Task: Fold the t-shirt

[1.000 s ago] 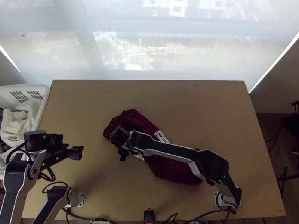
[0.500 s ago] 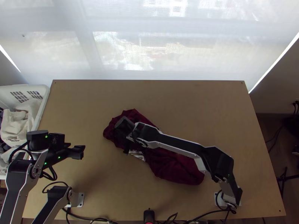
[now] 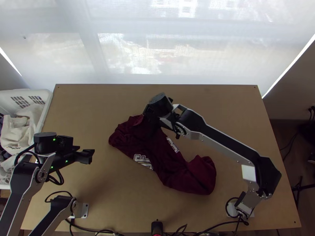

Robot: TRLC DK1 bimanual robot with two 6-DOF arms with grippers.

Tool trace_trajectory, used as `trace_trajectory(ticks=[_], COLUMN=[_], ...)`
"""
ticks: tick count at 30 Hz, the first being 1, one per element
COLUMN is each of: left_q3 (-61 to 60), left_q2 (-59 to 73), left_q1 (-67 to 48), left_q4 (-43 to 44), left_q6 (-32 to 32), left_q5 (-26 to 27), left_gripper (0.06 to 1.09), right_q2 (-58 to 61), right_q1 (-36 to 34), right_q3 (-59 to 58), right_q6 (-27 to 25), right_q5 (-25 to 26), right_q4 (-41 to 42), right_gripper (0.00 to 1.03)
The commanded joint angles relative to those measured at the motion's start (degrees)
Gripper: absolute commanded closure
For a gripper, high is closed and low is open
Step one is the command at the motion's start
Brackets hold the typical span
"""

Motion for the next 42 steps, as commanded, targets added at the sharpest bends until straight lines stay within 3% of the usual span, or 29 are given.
trace_trajectory(ticks=[1,22,39,42], left_q3=[1.75,11.24,12.03,12.39], left_q2=[4.96,29.05,52.07,55.68], left_q1=[-2.98,-18.18,-20.47,-20.56], left_q4=[3.67,14.04,30.04,31.80], left_q6=[-0.49,2.68,9.53,9.62], left_q5=[-0.04,-0.66,-8.30,-9.00], left_gripper=[0.16,0.16,0.17,0.27], right_q2=[-8.32,-23.61,-28.27,-28.97], right_q1=[-8.16,-33.21,-31.63,-31.36], right_q3=[-0.56,-5.56,-9.87,-10.14], right_q6=[-1.58,-5.53,-3.95,-3.42], right_q5=[-0.03,-0.11,-0.03,0.33], right_q4=[-2.17,-6.30,-7.80,-8.76], right_gripper=[1.00,1.00,1.00,1.00])
